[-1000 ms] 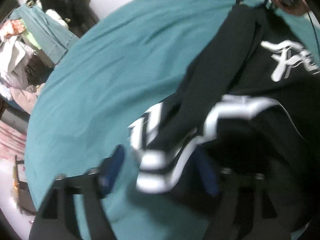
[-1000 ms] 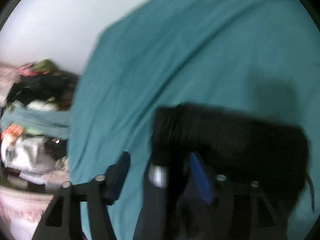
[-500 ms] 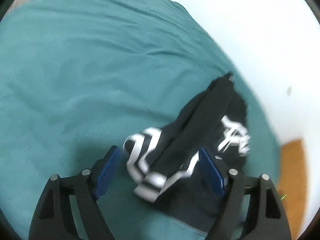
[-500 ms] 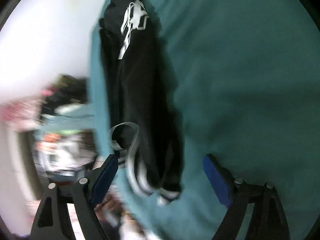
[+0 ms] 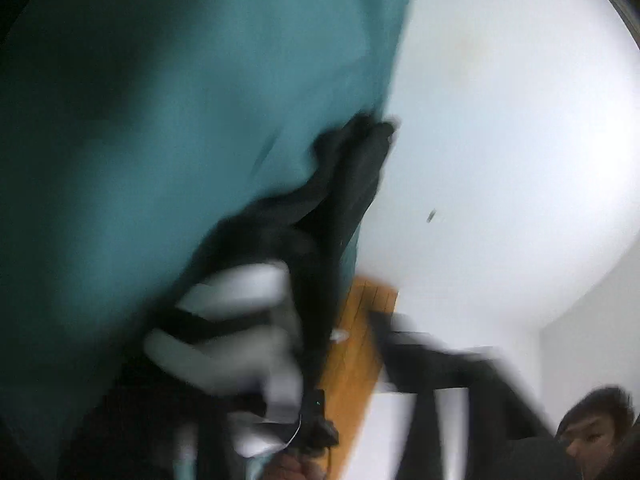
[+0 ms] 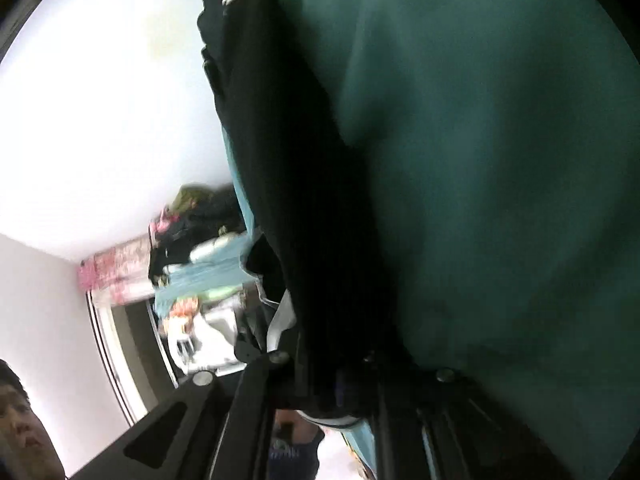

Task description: Fold clothes

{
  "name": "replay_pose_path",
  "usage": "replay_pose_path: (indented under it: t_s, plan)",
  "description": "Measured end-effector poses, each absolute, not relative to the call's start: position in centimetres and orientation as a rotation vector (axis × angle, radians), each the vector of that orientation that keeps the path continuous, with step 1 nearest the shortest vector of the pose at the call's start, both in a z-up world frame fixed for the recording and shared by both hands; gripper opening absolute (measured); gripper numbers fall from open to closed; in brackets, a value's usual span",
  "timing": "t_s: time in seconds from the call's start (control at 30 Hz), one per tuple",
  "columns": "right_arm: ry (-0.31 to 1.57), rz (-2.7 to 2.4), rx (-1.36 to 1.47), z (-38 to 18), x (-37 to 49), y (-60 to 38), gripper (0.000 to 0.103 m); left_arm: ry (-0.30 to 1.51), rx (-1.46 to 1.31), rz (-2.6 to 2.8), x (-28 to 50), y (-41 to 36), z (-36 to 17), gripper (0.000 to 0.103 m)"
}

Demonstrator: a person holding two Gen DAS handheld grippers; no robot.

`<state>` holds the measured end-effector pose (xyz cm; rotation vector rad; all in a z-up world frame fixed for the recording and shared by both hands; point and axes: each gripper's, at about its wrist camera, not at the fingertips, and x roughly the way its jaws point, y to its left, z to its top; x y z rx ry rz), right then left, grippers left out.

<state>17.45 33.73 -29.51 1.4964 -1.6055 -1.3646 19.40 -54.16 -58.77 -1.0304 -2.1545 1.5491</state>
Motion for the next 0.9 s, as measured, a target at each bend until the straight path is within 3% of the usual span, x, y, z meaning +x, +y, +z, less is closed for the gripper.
replay_pose_path:
  t_s: [0.2, 0.3, 0.37, 0.43, 0.47, 0.5, 0.53, 0.57, 0.6, 0.63, 0.7, 0.8, 0.83, 0.87, 0.9]
  plan:
    - [-1.786, -1.513, 1.352, -26.8, 20.2, 36.4, 0.005, -2.078, -1.113, 1.555, 21.8, -54.5, -56.0, 0.003]
    - [-1.768, -1.571, 1.351, -25.8, 20.7, 38.0, 0.005, -2.111, -1.094, 1.606, 24.5, -57.7, -55.1, 0.003]
    - [-1.514, -1.724, 1.573, -25.9, 20.1, 37.8, 0.009, -2.084, -1.153, 1.67, 25.8, -59.6, -55.3, 0.003]
    - [-1.24, -1.826, 1.752, -26.0, 19.3, 37.4, 0.012, -1.855, -1.372, 1.909, 25.8, -61.1, -53.5, 0.004]
    - [-1.104, -1.874, 1.817, -25.6, 19.0, 37.1, 0.024, -1.716, -1.481, 2.026, 25.8, -61.8, -52.6, 0.007]
    - [-0.868, -1.989, 1.857, -24.2, 18.5, 36.5, 0.035, -1.471, -1.566, 2.171, 25.2, -61.4, -50.4, 0.016]
    - [-0.701, -2.057, 1.817, -22.7, 18.3, 35.5, 0.039, -1.197, -1.634, 2.3, 24.4, -60.8, -48.1, 0.025]
    - [-0.548, -2.111, 1.761, -21.2, 18.1, 34.5, 0.052, -0.924, -1.626, 2.405, 23.8, -59.3, -45.5, 0.032]
    - [-0.44, -2.129, 1.728, -20.3, 17.6, 33.0, 0.068, -0.689, -1.593, 2.463, 23.3, -57.5, -43.4, 0.057]
    - [-0.339, -2.139, 1.697, -19.4, 17.0, 31.3, 0.069, -0.449, -1.537, 2.488, 22.6, -54.9, -41.6, 0.086]
    - [-0.148, -2.149, 1.629, -18.2, 16.0, 27.5, 0.069, -0.045, -1.427, 2.486, 20.4, -50.2, -39.3, 0.093]
    - [0.017, -2.133, 1.617, -18.9, 18.4, 30.0, 0.062, 0.398, -1.335, 2.365, 20.2, -42.8, -40.9, 0.093]
    - [0.066, -2.116, 1.624, -18.8, 20.1, 29.7, 0.054, 0.491, -1.319, 2.324, 21.5, -41.2, -41.8, 0.093]
    - [0.079, -2.104, 1.623, -19.3, 20.4, 29.3, 0.025, 0.56, -1.32, 2.275, 22.0, -40.5, -43.2, 0.093]
    - [0.087, -2.092, 1.621, -19.8, 20.5, 28.9, 0.004, 0.608, -1.335, 2.25, 21.6, -39.8, -44.3, 0.093]
